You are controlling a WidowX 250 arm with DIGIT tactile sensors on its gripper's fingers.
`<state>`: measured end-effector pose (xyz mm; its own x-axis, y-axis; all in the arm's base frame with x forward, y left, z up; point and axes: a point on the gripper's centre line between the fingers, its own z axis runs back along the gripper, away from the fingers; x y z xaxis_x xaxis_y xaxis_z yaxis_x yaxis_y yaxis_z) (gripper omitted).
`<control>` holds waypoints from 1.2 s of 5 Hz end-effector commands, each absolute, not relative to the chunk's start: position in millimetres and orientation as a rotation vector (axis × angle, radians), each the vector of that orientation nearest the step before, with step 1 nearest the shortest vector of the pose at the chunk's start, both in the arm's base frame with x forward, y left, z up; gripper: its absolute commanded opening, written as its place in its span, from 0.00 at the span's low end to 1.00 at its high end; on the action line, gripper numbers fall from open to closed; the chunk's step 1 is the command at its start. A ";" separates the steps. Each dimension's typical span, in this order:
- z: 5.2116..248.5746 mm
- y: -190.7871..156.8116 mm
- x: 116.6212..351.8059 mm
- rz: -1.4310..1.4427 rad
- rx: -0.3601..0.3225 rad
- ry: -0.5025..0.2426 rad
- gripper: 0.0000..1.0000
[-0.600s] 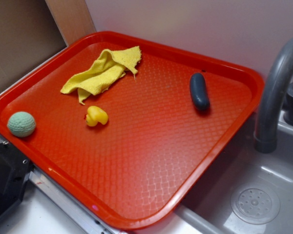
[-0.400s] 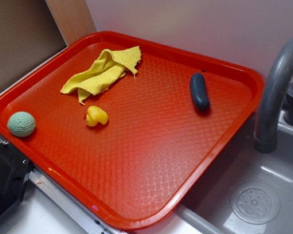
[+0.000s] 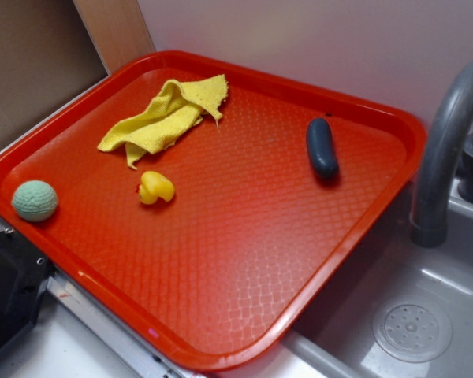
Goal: Grab the plastic pickle.
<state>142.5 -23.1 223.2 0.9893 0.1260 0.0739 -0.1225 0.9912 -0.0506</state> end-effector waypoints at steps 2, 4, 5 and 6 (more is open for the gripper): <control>152.9 -76.4 216.4 0.561 -0.080 -0.164 1.00; 117.7 -91.3 274.4 0.631 -0.064 -0.175 1.00; 98.4 -103.0 301.4 0.611 -0.110 -0.140 1.00; 85.6 -110.3 319.0 0.601 -0.101 -0.125 1.00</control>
